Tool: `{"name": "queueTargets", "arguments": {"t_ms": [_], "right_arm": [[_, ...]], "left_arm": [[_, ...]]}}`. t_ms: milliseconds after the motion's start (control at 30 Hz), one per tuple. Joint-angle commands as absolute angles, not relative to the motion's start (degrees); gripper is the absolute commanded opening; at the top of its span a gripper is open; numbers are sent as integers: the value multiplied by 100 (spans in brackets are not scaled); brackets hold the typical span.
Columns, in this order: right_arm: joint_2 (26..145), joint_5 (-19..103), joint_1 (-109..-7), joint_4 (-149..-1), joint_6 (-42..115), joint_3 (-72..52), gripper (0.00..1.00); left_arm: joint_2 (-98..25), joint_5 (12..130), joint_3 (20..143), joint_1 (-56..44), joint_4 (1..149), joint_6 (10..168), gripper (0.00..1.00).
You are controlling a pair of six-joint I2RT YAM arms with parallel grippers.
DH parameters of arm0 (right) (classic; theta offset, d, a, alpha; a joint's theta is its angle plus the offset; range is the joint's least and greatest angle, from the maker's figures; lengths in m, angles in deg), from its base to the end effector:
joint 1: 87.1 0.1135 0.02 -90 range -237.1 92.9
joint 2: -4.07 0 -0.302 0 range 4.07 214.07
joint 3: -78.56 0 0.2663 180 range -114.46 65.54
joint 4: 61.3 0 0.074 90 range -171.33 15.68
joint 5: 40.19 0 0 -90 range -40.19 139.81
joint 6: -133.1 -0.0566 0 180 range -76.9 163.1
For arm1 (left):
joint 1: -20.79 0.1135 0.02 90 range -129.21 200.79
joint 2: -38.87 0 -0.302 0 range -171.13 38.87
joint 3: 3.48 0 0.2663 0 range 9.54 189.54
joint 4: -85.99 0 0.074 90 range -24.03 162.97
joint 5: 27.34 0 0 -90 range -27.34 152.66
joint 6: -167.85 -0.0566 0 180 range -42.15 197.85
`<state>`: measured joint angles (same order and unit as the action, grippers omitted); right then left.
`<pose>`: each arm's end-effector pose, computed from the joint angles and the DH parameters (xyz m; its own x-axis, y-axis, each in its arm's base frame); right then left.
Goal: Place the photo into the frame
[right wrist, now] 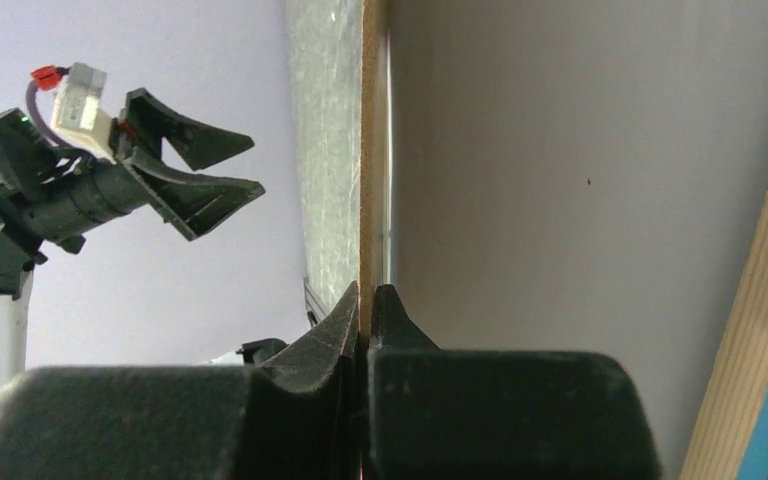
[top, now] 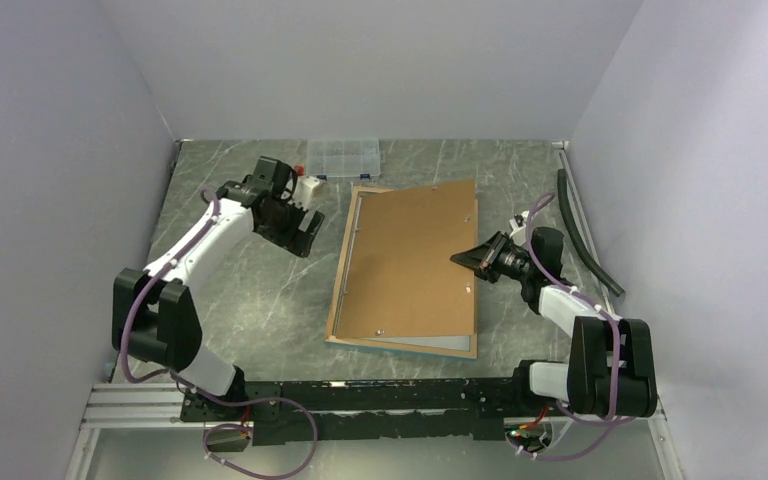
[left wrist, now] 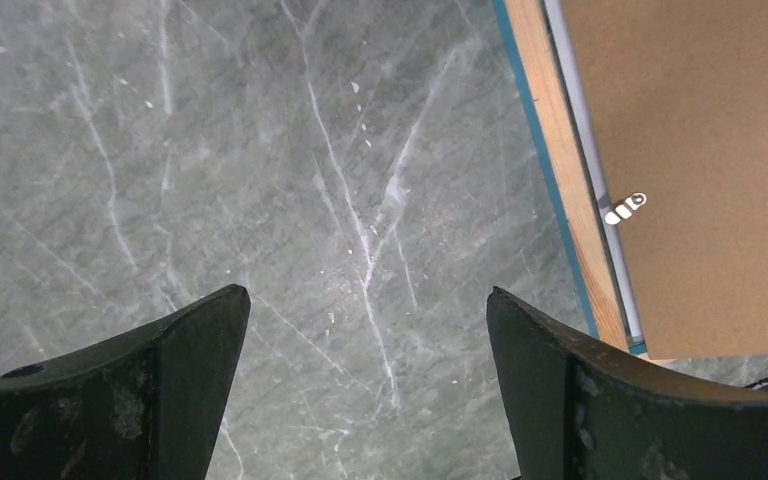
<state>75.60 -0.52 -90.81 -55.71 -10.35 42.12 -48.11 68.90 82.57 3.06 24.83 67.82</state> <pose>0.2404 0.0281 0.1926 -0.7965 0.5655 -0.2138 0.0212 0.3796 0.9249 0.3137 -0.1068 0.2956 -0.7677 0.4272 -0.4777 0.4924 0.8703 -0.0131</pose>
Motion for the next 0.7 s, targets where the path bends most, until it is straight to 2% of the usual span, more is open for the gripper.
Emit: {"name": "queueTargets", "arguments": {"t_ms": [0,300,667], "right_arm": [[7643,-51,-8987,-5164,-693,4094,0],[7744,201,-8960,-5622,-134,4013,0],[7782,780,-8798,-6334,576,3584,0]], "left_arm": [[-5160,7000,8019,252,2960,6676,95],[-5651,7176,7764,225,3490,6545,92],[-5697,7469,7692,169,3573,6535,90]]}}
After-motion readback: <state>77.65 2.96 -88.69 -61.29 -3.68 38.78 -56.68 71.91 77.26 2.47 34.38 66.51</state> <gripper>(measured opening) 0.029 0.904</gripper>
